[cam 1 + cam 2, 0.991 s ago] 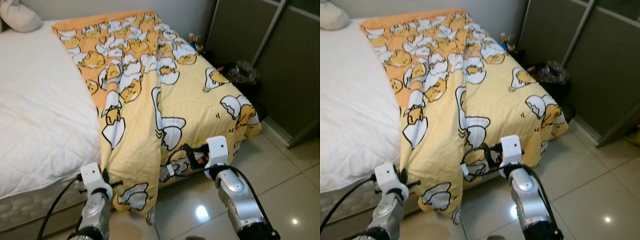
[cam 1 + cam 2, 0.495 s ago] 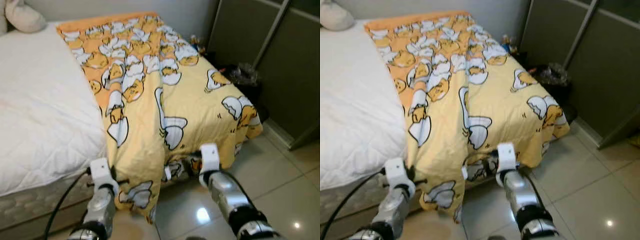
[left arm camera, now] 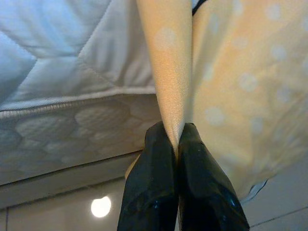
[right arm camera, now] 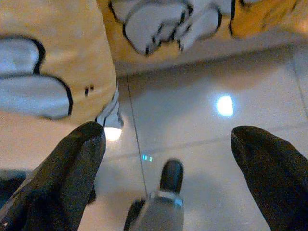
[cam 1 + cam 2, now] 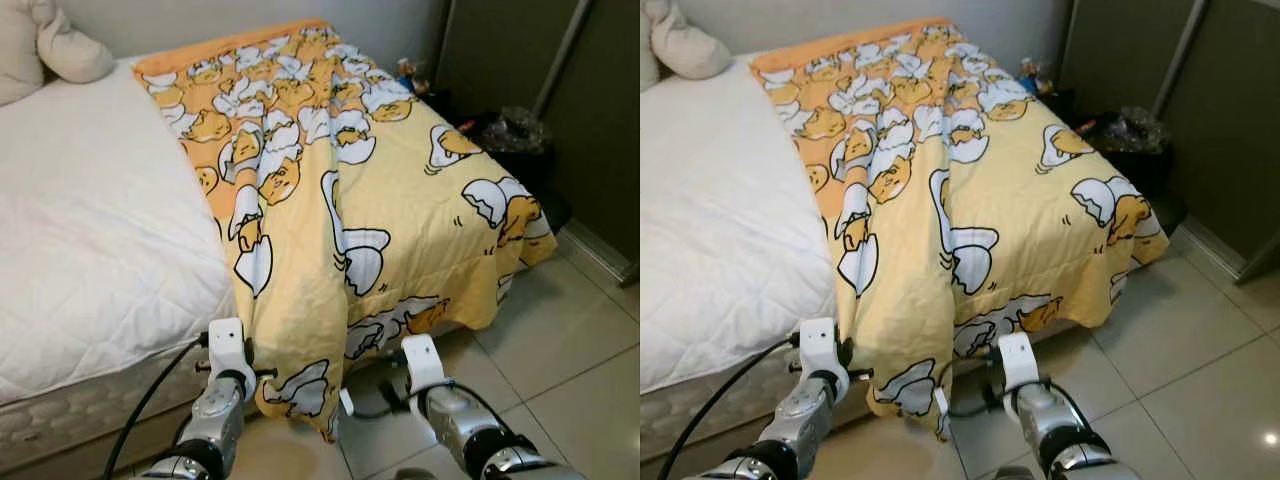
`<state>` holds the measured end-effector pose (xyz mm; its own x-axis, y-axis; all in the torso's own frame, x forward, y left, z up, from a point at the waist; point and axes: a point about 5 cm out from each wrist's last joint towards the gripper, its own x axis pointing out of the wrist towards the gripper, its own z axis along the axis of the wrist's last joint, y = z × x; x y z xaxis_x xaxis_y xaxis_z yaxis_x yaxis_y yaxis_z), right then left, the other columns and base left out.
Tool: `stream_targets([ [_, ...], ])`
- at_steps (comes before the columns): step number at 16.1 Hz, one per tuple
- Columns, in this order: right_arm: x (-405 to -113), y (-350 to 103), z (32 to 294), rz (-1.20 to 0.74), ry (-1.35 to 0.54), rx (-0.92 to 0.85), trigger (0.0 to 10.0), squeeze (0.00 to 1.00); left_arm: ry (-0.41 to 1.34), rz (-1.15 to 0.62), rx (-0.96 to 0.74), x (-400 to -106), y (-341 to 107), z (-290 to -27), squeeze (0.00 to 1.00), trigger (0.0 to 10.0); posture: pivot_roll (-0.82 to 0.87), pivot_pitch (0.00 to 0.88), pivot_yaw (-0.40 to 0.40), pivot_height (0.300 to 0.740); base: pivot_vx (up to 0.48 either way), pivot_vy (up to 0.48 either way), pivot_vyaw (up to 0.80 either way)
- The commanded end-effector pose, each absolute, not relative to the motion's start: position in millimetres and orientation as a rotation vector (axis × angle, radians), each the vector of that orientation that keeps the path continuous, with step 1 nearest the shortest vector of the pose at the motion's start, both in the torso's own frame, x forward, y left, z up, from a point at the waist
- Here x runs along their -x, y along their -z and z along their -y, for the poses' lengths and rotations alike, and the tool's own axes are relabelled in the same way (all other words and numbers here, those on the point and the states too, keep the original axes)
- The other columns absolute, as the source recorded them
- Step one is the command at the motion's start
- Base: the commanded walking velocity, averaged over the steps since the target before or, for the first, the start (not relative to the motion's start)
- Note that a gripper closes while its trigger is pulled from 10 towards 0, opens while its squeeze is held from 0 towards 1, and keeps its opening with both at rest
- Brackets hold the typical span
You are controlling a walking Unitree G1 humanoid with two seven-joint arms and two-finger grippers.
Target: Clean up the room
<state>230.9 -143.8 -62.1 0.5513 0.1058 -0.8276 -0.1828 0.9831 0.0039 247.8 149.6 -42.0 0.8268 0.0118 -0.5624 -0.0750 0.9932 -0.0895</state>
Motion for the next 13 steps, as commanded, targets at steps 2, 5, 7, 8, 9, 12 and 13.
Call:
stream_targets([
  [2, -229.2, 63.4, 139.8, -0.976, -0.181, 0.088, 10.0, 0.0, 0.368, -0.846, -0.346, -253.4, 45.4, -105.0, 0.0, 10.0, -0.23, 0.015, 0.117, 0.731, 0.0, 0.0, 0.0],
  [5, -225.8, 65.5, 140.1, -0.981, -0.179, 0.088, 10.0, 0.0, 0.363, -0.839, -0.343, -254.0, 45.0, -105.7, 0.0, 10.0, -0.22, 0.015, 0.119, 0.731, 0.0, 0.0, 0.0],
  [7, -225.8, 65.5, 140.1, -0.981, -0.179, 0.088, 10.0, 0.0, 0.363, -0.839, -0.343, -254.0, 45.0, -105.7, 0.0, 10.0, -0.22, 0.015, 0.119, 0.731, 0.0, 0.0, 0.0],
  [8, -225.8, 65.5, 140.1, -0.981, -0.179, 0.088, 10.0, 0.0, 0.363, -0.839, -0.343, -254.0, 45.0, -105.7, 0.0, 10.0, -0.22, 0.015, 0.119, 0.731, 0.0, 0.0, 0.0],
  [9, -225.8, 65.5, 140.1, -0.981, -0.179, 0.088, 10.0, 0.0, 0.363, -0.839, -0.343, -254.0, 45.0, -105.7, 0.0, 10.0, -0.22, 0.015, 0.119, 0.731, 0.0, 0.0, 0.0],
  [12, -225.8, 65.5, 140.1, -0.981, -0.179, 0.088, 10.0, 0.0, 0.363, -0.839, -0.343, -254.0, 45.0, -105.7, 0.0, 10.0, -0.22, 0.015, 0.119, 0.731, 0.0, 0.0, 0.0],
  [13, -225.8, 65.5, 140.1, -0.981, -0.179, 0.088, 10.0, 0.0, 0.363, -0.839, -0.343, -254.0, 45.0, -105.7, 0.0, 10.0, -0.22, 0.015, 0.119, 0.731, 0.0, 0.0, 0.0],
])
